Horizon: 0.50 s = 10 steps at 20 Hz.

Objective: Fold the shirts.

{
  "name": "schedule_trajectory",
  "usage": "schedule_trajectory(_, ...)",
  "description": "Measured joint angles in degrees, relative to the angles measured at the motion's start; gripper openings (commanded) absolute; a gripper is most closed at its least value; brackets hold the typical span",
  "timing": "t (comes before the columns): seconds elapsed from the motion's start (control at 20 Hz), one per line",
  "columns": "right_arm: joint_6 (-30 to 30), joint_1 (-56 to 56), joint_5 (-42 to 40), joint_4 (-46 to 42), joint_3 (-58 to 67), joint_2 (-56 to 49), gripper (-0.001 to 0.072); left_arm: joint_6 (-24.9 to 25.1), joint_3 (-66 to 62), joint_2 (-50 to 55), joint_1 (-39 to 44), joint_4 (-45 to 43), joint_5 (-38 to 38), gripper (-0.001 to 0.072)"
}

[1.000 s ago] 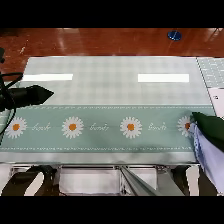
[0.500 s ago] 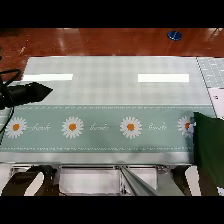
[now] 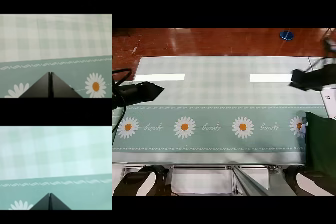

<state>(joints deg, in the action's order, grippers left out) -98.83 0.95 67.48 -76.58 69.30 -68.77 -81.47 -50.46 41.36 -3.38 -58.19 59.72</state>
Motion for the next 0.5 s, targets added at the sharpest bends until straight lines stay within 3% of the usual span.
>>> schedule_trajectory(0.2,-1.6,7.8,-2.0,-3.1,0.4,-9.9,0.0024,0.8,0.0,2.5,0.6,-0.1,-4.5,0.0024)
schedule_trajectory(0.5,-2.0,10.6,-0.8,-7.0,0.6,-14.3,0.0024,-1.7,-2.4,19.8,4.4,-9.7,-5.6,0.0025)
